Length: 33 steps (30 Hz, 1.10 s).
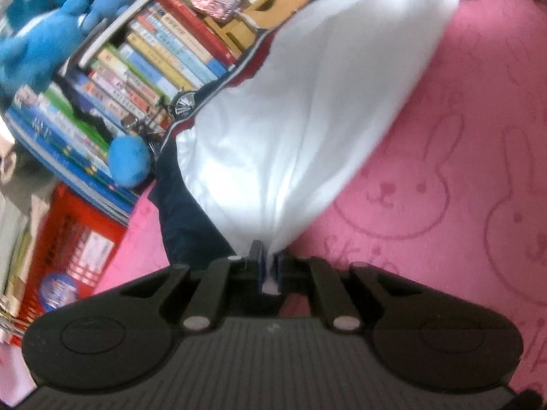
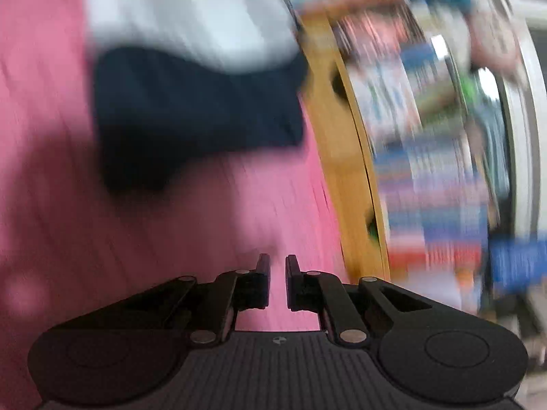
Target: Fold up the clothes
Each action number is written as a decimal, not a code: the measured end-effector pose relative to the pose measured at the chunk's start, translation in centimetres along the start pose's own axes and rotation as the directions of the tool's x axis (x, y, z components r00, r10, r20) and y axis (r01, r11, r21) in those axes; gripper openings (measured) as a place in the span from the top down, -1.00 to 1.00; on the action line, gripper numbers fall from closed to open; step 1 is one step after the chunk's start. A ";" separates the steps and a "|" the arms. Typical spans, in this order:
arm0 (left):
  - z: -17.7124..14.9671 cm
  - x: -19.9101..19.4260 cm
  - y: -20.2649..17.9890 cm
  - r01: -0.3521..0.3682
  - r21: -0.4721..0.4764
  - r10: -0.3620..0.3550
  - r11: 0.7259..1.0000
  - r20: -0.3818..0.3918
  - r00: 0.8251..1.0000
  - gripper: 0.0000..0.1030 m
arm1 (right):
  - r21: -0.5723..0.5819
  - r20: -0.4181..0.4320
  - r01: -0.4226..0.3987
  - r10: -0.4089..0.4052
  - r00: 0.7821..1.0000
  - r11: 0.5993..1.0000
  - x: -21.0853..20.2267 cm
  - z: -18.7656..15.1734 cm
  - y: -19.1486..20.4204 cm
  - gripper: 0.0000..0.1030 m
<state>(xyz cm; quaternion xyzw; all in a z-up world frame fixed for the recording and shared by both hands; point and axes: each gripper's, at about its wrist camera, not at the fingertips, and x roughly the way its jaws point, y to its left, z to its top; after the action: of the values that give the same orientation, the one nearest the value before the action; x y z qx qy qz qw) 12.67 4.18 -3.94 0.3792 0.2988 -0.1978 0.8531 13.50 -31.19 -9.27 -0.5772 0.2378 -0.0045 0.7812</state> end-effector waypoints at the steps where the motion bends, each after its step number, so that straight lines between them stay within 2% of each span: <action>1: 0.0 0.1 0.2 0.003 -0.021 -0.003 1.000 0.002 1.000 0.90 | 0.037 -0.005 0.010 -0.010 1.000 0.999 -0.7 -0.5 -0.5 0.71; 2: 0.0 0.0 0.1 0.000 -0.023 0.000 1.000 0.003 1.000 0.90 | 0.074 -0.011 0.021 -0.020 1.000 0.997 -1.3 -1.0 -1.1 0.54; 3: 0.1 0.0 0.1 -0.003 -0.023 0.003 1.000 0.003 1.000 0.91 | 0.093 0.015 0.019 -0.020 1.000 0.995 -2.5 -0.9 -1.3 0.17; 4: 0.1 0.0 0.0 -0.006 -0.022 0.006 1.000 0.003 1.000 0.91 | 0.100 0.063 0.009 -0.016 0.998 0.995 -3.9 -0.4 -1.2 -0.02; 5: 0.1 0.0 0.0 -0.006 -0.028 0.006 1.000 0.001 1.000 0.91 | 0.100 0.128 -0.009 -0.004 0.992 0.995 -5.5 0.5 -0.9 -0.30; 6: 0.1 0.0 0.2 0.000 -0.042 0.000 0.999 -0.001 1.000 0.91 | 0.098 0.194 -0.039 0.019 0.981 0.994 -7.2 2.1 -0.5 -0.40; 8: 0.2 0.0 0.6 0.015 -0.074 -0.015 0.997 -0.005 1.000 0.91 | 0.096 0.313 -0.105 0.070 0.947 0.990 -10.1 5.5 0.5 -0.43; 10: 0.1 0.1 1.0 0.030 -0.099 -0.031 0.995 -0.005 1.000 0.91 | 0.094 0.428 -0.206 0.147 0.892 0.974 -12.3 9.8 1.8 -0.50; 12: 0.0 0.1 1.4 0.047 -0.124 -0.047 0.991 0.000 0.999 0.91 | 0.078 0.516 -0.308 0.226 0.826 0.948 -13.9 14.3 3.6 -0.51; 15: -0.2 0.1 1.9 0.071 -0.165 -0.070 0.984 0.014 0.997 0.90 | 0.019 0.592 -0.372 0.290 0.752 0.928 -15.3 19.8 5.9 -0.51; 17: -0.5 0.1 2.2 0.085 -0.187 -0.082 0.979 0.026 0.996 0.90 | -0.019 0.609 -0.356 0.293 0.737 0.934 -15.6 22.8 7.5 -0.48; 18: -0.6 0.1 2.2 0.085 -0.188 -0.081 0.978 0.032 0.996 0.90 | -0.025 0.613 -0.340 0.283 0.738 0.940 -15.5 24.2 8.2 -0.29; 19: -0.7 0.0 2.2 0.085 -0.187 -0.079 0.979 0.038 0.996 0.90 | -0.015 0.598 -0.314 0.260 0.758 0.949 -15.1 25.3 8.5 -0.15; 20: -0.8 0.0 2.1 0.084 -0.187 -0.077 0.979 0.044 0.996 0.90 | -0.001 0.578 -0.284 0.232 0.782 0.959 -14.5 26.2 8.7 0.12; 21: -0.9 0.0 2.1 0.082 -0.185 -0.074 0.979 0.050 0.996 0.90 | 0.004 0.560 -0.265 0.217 0.800 0.964 -13.8 26.6 8.8 0.20; 24: -1.1 0.0 1.9 0.071 -0.182 -0.062 0.981 0.058 0.996 0.90 | 0.016 0.513 -0.235 0.194 0.836 0.972 -11.5 26.2 8.2 0.27; 27: -1.3 -0.1 1.5 0.054 -0.162 -0.043 0.985 0.069 0.997 0.90 | 0.005 0.458 -0.185 0.162 0.874 0.983 -9.5 23.1 7.1 0.32; 31: -1.0 -0.1 0.8 0.011 -0.123 -0.004 0.992 0.058 0.998 0.88 | -0.015 0.305 -0.097 0.097 0.947 0.995 -5.9 17.8 5.5 0.51; 33: -0.2 0.1 -0.7 -0.079 -0.023 0.079 0.997 0.031 0.996 0.65 | -0.002 0.246 -0.075 0.074 0.967 0.997 -4.3 15.2 4.3 0.53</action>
<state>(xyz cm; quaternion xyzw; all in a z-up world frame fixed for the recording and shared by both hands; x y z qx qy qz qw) 12.29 3.91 -4.53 0.3782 0.2720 -0.1668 0.8690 14.24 -14.90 -8.25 -0.5613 0.1609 0.0955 0.8062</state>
